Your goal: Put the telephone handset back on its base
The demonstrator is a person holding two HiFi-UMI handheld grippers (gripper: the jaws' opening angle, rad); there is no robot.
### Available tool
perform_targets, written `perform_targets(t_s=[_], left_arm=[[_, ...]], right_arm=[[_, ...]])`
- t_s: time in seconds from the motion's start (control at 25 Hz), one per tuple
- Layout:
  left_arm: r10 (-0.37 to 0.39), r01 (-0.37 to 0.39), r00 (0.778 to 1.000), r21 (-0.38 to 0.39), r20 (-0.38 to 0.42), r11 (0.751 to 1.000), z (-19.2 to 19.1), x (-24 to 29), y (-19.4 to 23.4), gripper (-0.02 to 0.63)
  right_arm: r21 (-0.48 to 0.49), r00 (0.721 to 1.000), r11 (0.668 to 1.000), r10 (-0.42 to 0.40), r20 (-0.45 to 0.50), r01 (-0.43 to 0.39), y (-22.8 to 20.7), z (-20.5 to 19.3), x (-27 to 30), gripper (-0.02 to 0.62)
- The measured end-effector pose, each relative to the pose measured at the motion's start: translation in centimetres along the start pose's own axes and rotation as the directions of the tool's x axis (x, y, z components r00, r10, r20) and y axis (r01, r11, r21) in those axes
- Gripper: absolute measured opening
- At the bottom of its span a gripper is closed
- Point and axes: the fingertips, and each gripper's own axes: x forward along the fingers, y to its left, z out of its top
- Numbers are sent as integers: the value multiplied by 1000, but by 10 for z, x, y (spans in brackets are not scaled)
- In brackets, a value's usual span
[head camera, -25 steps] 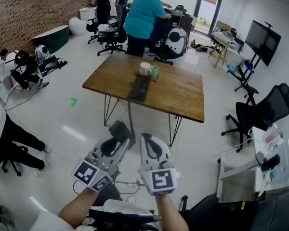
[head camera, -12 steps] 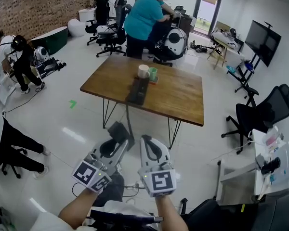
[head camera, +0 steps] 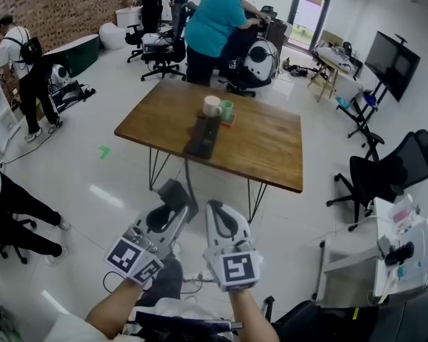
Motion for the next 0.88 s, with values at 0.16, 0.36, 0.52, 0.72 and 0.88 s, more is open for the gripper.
perform_targets(t_s=[0.16,0.36,0.52,0.72,0.88], left_arm=[[5,-5,1000,-8,-6,1000,-6,12,15,71],[2,-2,1000,-24,-15,1000,-13,32,33,71],[-6,5,999,-36,-31,999,-19,52,51,71],[-22,19,998,-57,-52,998,-28,77,74,70],[-37,32,997,-71,-73,997,-34,97,96,70]], right_arm=[[-3,1000,1000,7,-10,-7,-8,-4,17,5],[-9,1000,1000,6,-21,-6,-24,-7,38,5],[-3,1000,1000,-1,-31,1,-37,-10,59,5],[0,999,1000,-15,-48,15,-57,-14,84,5],[13,998,1000,-28,-62,29,-69,-16,108,5]])
